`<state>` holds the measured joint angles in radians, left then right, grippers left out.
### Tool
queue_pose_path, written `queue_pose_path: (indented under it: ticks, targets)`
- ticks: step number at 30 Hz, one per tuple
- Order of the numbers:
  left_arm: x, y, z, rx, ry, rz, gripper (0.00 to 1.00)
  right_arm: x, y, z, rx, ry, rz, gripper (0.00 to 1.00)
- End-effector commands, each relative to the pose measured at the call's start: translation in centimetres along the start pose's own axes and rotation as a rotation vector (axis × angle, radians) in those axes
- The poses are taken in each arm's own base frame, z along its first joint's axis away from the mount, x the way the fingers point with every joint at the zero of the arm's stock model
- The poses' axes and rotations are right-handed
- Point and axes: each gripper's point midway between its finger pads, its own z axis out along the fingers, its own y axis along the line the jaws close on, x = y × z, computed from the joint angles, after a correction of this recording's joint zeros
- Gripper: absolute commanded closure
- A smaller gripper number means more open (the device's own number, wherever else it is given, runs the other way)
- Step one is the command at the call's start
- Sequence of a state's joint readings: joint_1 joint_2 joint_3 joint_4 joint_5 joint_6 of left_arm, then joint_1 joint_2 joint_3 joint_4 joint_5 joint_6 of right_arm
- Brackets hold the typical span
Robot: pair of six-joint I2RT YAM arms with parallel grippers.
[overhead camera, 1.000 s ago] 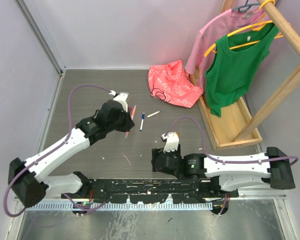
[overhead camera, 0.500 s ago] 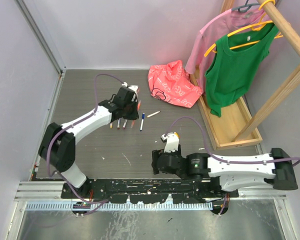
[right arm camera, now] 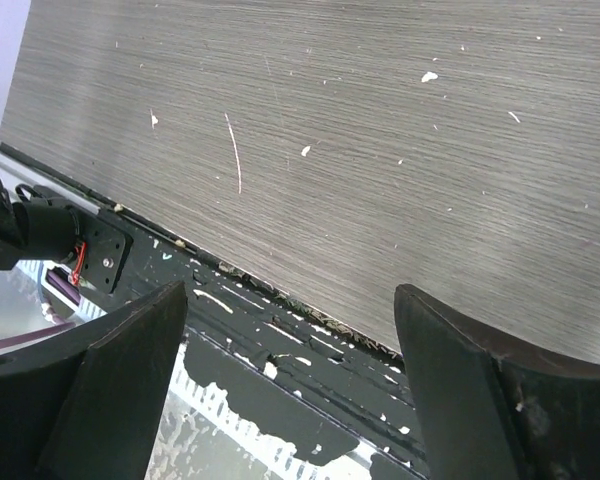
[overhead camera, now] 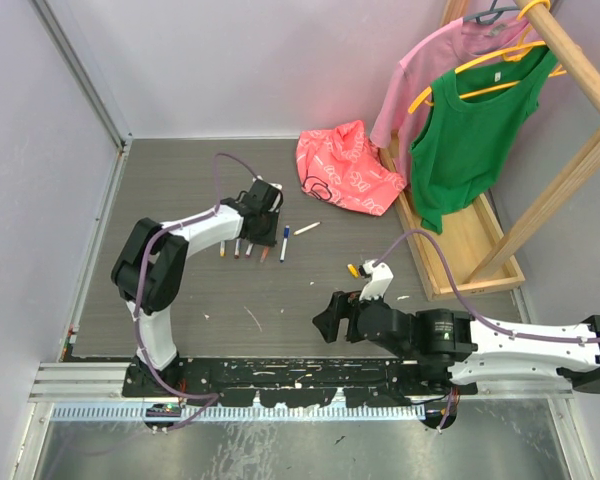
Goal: Insert the pens into the pen caps
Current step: Place the pen at the center of the board.
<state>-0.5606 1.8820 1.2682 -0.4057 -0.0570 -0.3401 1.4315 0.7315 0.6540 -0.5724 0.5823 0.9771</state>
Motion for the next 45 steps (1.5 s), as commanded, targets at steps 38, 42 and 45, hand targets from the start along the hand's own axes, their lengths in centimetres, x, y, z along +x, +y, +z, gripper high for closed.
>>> queue_pose_path:
  ticks: [38,42,45]
  targets:
    - [-0.9,2.2,1.1,-0.090,0.014,-0.052,0.73,0.2,-0.9,0.2,0.055,-0.001,0.022,0.05]
    - [-2.0,2.0,0.1,-0.082,-0.014,-0.056,0.72,0.1,-0.7,0.2,0.051,0.002,0.022,0.05]
    - [-3.6,1.6,-1.5,-0.065,-0.053,-0.051,0.72,-0.3,-0.5,0.1,0.046,-0.011,0.027,0.05]
